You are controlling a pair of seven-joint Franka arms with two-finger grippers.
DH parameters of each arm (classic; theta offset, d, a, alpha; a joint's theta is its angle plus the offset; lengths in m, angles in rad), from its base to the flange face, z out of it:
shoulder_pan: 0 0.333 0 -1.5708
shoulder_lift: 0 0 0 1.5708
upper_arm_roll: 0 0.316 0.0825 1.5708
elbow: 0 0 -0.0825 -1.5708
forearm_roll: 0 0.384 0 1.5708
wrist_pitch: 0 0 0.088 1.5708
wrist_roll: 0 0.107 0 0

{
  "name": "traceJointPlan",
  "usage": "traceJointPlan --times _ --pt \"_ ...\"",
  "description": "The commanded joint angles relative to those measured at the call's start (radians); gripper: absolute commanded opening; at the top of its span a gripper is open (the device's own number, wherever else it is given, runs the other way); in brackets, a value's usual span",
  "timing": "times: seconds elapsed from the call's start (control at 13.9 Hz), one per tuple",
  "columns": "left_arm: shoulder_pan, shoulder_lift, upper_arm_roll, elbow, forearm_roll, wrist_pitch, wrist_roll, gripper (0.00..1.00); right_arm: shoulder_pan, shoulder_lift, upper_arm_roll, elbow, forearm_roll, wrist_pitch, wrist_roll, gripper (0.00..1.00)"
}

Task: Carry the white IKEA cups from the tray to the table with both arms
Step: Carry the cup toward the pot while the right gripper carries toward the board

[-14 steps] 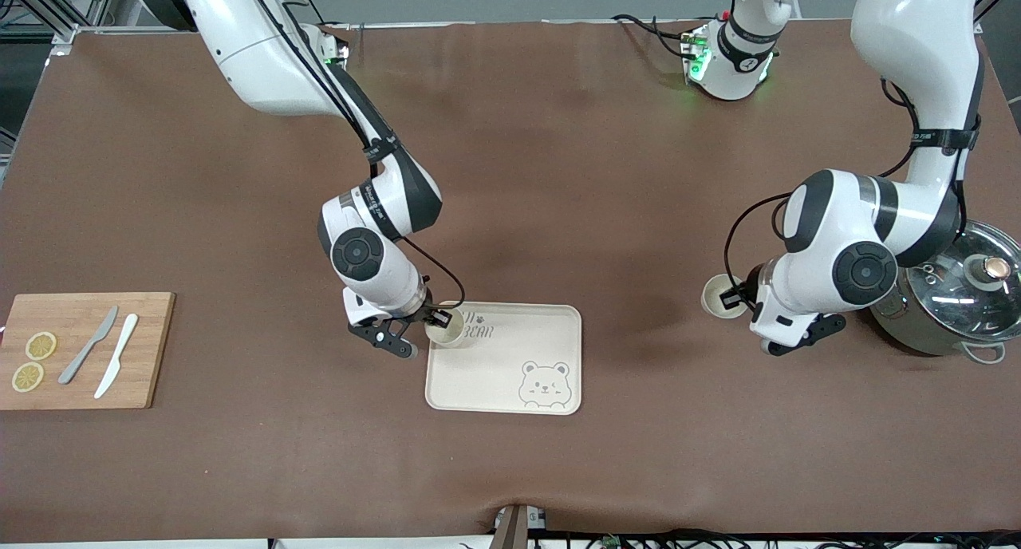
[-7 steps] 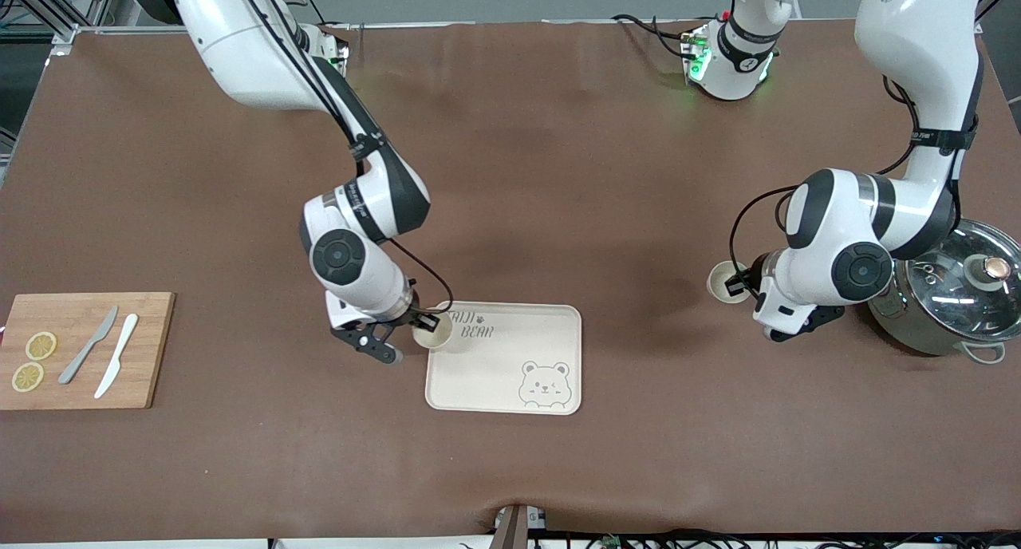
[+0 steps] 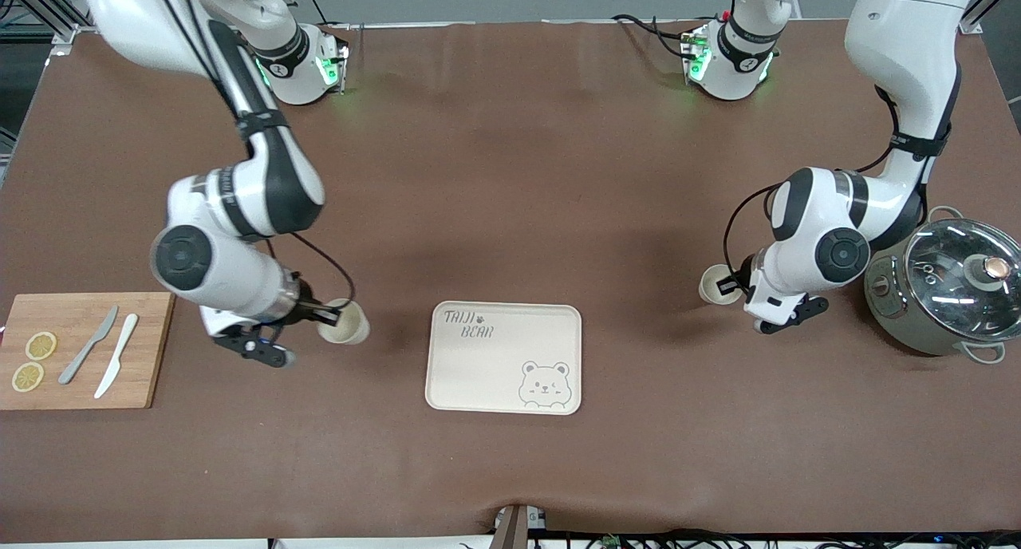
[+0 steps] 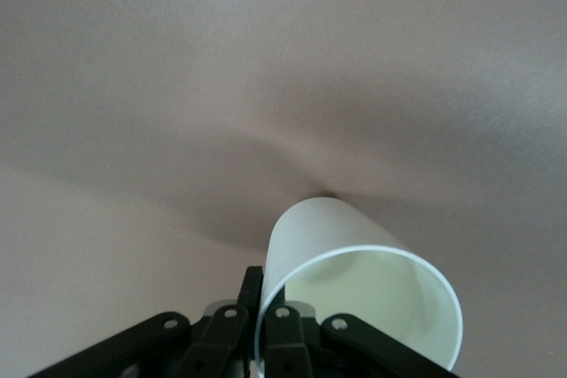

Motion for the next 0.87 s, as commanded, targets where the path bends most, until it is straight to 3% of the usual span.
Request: traceJointPlan --times 0.0,0.29,0.5,0.79 --pt "0.054 -0.051 -0.008 -0.051 0.030 0.016 0.034 0.00 -0.108 -0.140 0.020 -0.155 -0.004 0.006 -0.163 0.00" --pt "0.123 -0.054 -0.012 -0.064 0.030 0.022 0.139 0.00 -0.194 -0.281 0.016 -0.329 -0.033 0.016 -0.266 0.00" --pt "0.125 -0.039 -0.012 -0.062 0.027 0.074 0.148 0.00 -0.322 -0.274 0.018 -0.356 -0.033 0.055 -0.459 0.00" --pt "0.120 -0.009 -0.013 -0.039 0.025 0.145 0.148 0.00 -0.385 -0.269 0.018 -0.528 -0.033 0.245 -0.589 0.00"
